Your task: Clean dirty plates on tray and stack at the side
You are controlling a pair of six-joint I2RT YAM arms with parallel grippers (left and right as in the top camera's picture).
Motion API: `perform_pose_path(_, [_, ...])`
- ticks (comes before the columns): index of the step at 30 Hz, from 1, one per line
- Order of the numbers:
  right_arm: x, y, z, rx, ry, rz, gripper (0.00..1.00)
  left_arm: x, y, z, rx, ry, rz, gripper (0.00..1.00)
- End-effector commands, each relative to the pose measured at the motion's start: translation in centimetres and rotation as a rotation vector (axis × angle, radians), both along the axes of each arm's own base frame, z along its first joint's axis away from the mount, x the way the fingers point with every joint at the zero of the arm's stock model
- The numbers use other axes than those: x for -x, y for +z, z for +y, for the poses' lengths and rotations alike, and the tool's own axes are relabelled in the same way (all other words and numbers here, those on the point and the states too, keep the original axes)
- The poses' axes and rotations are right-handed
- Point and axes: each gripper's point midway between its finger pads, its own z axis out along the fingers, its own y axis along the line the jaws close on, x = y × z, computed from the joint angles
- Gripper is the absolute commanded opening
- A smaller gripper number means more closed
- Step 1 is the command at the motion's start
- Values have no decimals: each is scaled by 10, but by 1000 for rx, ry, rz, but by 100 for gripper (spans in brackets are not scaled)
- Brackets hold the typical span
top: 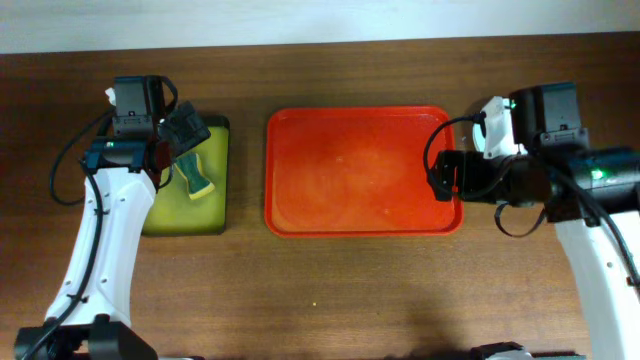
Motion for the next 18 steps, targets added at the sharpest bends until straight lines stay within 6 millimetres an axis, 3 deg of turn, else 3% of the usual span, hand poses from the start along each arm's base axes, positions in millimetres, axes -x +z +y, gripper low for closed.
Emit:
perform_pose_path(1, [9, -3, 1, -25, 4, -168, 99, -1, 2, 1, -1, -1, -3, 99])
perform_pose_path(4, [26, -12, 7, -85, 32, -371, 99, -1, 2, 1, -1, -1, -3, 99])
perform_pose_path(6, [60, -28, 0, -76, 20, -448, 99, -1, 2, 1, -1, -1, -3, 100])
perform_pose_path(8, [67, -27, -4, -67, 7, -521, 99, -1, 2, 1, -1, -1, -3, 99])
perform_pose_path(10, [68, -31, -6, -71, 3, -613, 99, -1, 2, 1, -1, -1, -3, 99])
perform_pose_path(13, [67, -56, -6, -88, 4, -754, 98, -1, 2, 1, -1, -1, -3, 99])
perform_pose_path(18, [53, -66, -5, -109, 0, -978, 99, -1, 2, 1, -1, -1, -3, 99])
